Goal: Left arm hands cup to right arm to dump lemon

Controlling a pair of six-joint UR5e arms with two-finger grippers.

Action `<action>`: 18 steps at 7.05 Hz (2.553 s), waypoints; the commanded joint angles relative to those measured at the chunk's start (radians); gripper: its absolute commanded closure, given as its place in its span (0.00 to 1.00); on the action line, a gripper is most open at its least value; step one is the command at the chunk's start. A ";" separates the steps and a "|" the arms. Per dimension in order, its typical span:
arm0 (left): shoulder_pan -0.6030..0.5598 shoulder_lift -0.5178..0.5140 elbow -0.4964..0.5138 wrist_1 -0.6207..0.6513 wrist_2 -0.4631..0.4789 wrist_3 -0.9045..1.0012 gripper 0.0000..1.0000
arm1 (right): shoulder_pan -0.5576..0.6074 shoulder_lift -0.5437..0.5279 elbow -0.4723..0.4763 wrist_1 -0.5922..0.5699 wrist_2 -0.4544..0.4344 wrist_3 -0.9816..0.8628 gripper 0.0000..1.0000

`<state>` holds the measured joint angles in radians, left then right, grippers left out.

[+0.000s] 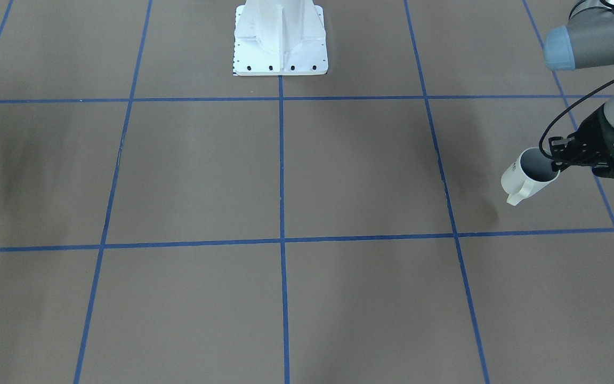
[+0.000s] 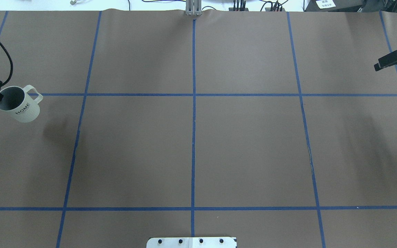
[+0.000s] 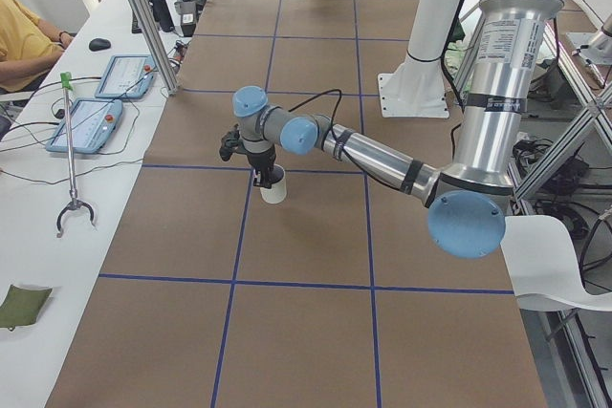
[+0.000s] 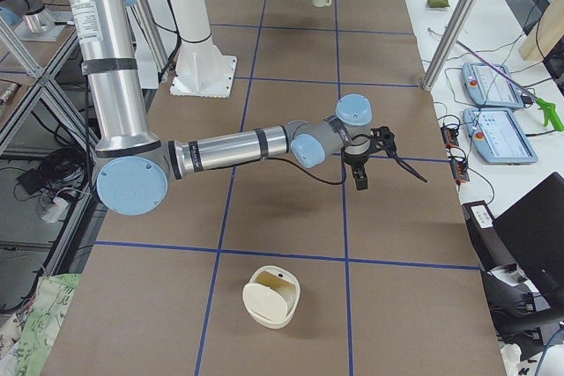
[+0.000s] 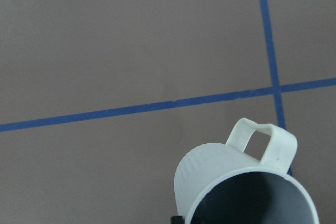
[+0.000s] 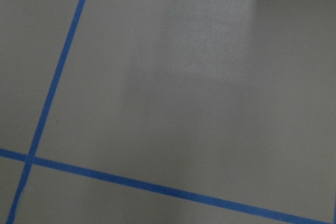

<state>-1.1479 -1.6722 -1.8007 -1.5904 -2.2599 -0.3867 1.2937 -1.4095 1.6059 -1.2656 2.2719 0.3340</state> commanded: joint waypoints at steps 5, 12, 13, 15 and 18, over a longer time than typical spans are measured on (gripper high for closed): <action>0.013 0.101 0.009 -0.125 -0.057 -0.058 1.00 | 0.022 0.049 -0.014 -0.178 0.038 -0.098 0.00; 0.046 0.091 0.053 -0.125 -0.067 -0.057 0.54 | 0.016 0.057 -0.014 -0.178 0.038 -0.096 0.00; 0.046 0.089 0.052 -0.126 -0.067 -0.052 0.26 | 0.016 0.061 -0.014 -0.179 0.040 -0.096 0.00; 0.042 0.057 0.015 -0.118 -0.122 -0.058 0.00 | 0.044 0.093 -0.004 -0.294 0.057 -0.099 0.00; -0.174 0.049 0.039 -0.105 -0.113 0.132 0.00 | 0.128 0.101 0.012 -0.438 0.060 -0.203 0.00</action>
<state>-1.2373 -1.6234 -1.7774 -1.7028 -2.3703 -0.3646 1.3918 -1.3085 1.6152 -1.6511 2.3296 0.1902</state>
